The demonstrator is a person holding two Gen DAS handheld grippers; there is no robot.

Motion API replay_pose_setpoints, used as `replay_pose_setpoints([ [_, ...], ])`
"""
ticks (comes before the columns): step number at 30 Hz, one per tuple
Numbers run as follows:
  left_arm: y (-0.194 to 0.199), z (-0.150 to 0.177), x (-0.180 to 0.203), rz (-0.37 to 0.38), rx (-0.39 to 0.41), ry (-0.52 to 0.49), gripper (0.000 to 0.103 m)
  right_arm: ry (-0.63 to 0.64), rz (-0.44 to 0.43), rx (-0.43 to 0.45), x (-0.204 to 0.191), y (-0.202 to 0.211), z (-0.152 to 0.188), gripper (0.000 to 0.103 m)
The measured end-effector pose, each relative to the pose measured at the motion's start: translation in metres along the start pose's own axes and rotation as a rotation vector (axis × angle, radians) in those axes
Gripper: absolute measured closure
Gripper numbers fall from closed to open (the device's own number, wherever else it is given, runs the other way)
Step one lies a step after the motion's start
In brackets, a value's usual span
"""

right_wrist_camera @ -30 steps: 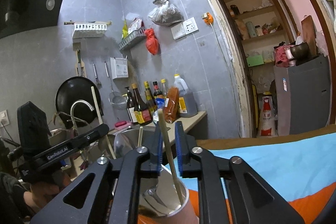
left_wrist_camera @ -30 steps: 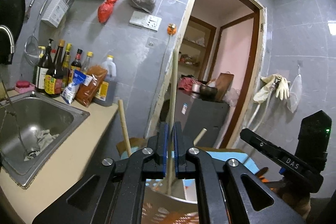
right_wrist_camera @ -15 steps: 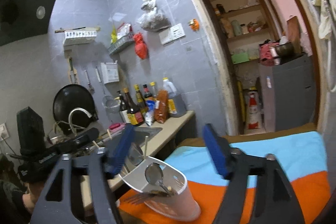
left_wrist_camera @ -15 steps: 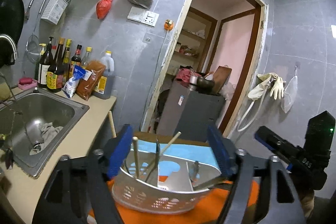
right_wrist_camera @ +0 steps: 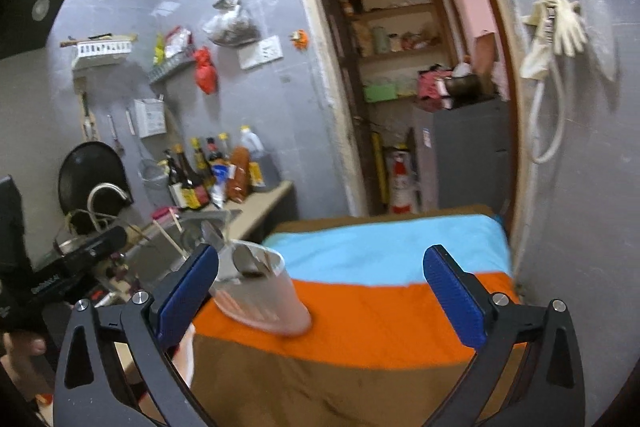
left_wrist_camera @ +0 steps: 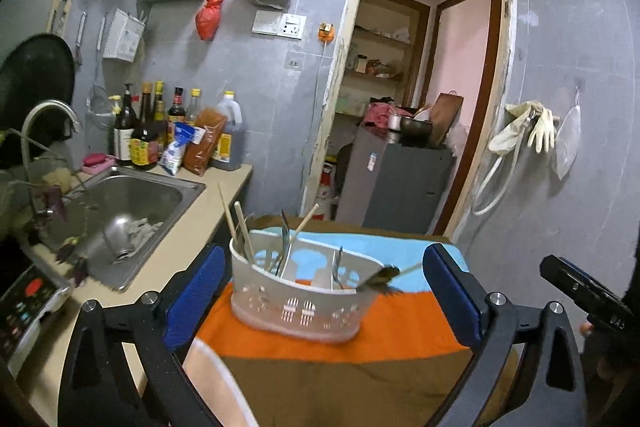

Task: Organize utensils

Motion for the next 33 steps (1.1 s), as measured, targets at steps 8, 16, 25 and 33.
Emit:
replay_pose_setpoints([
  [8, 0.041, 0.027, 0.033, -0.046, -0.037, -0.029, 0.006, 0.016, 0.106, -0.027, 0.016, 0.062, 0.021, 0.000],
  [16, 0.074, 0.066, 0.044, -0.076, -0.094, -0.088, 0.006, 0.044, 0.113, -0.039, 0.017, 0.110, 0.046, 0.000],
  [25, 0.099, 0.079, 0.052, -0.058, -0.047, -0.074, 0.006, 0.037, 0.127, -0.012, 0.015, 0.132, 0.051, 0.000],
  [33, 0.109, 0.075, 0.058, -0.026, -0.020, -0.065, 0.006, 0.036, 0.123, -0.021, 0.012, 0.134, 0.054, 0.000],
])
Point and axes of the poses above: each gripper's, at about its wrist camera, not at the fingertips, and y roughly against the way its jaws point, x to its right, z to its underside, the point moved 3 cm from there along -y, roughly the way its jaws point, and after that the axes turned 12 degrees about z, right-handed, at the moved point
